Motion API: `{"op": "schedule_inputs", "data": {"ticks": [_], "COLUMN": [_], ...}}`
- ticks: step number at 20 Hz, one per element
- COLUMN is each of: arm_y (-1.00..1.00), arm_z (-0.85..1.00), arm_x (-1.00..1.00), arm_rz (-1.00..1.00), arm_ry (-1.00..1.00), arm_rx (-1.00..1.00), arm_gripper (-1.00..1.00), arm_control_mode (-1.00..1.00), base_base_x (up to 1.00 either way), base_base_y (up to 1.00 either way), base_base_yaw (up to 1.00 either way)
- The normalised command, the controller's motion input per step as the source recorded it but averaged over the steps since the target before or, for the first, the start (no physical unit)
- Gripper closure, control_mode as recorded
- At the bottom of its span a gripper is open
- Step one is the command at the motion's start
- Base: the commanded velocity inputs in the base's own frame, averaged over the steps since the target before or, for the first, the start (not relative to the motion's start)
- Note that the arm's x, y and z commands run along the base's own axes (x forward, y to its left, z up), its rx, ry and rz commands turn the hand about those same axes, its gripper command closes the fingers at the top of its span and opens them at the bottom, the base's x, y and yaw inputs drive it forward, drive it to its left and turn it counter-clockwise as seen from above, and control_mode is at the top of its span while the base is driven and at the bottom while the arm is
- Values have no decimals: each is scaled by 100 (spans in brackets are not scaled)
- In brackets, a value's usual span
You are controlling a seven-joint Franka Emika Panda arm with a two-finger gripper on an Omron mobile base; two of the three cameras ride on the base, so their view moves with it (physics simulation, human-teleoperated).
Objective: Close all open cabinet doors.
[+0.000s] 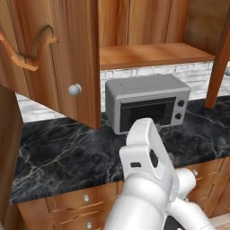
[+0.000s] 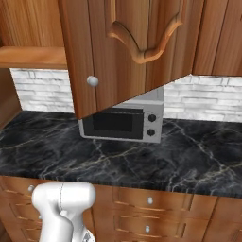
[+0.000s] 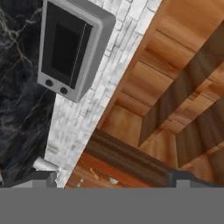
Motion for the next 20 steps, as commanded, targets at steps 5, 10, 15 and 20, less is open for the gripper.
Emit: {"op": "schedule_inputs", "data": {"ticks": [5, 10, 15, 20], "arm_y": [88, 73, 73, 81], "arm_z": [17, 11, 4, 0], "arm_x": [0, 19, 50, 60], "arm_rz": [15, 6, 0, 0], "arm_ry": [-21, -14, -6, -2], "arm_rx": [-17, -8, -5, -6], "arm_gripper": [-100, -100, -100, -100], "arm_control_mode": [-100, -100, -100, -100], "base_base_x": [0, 0, 0, 0], "base_base_y": [0, 0, 0, 0], "base_base_yaw": [0, 0, 0, 0]}}
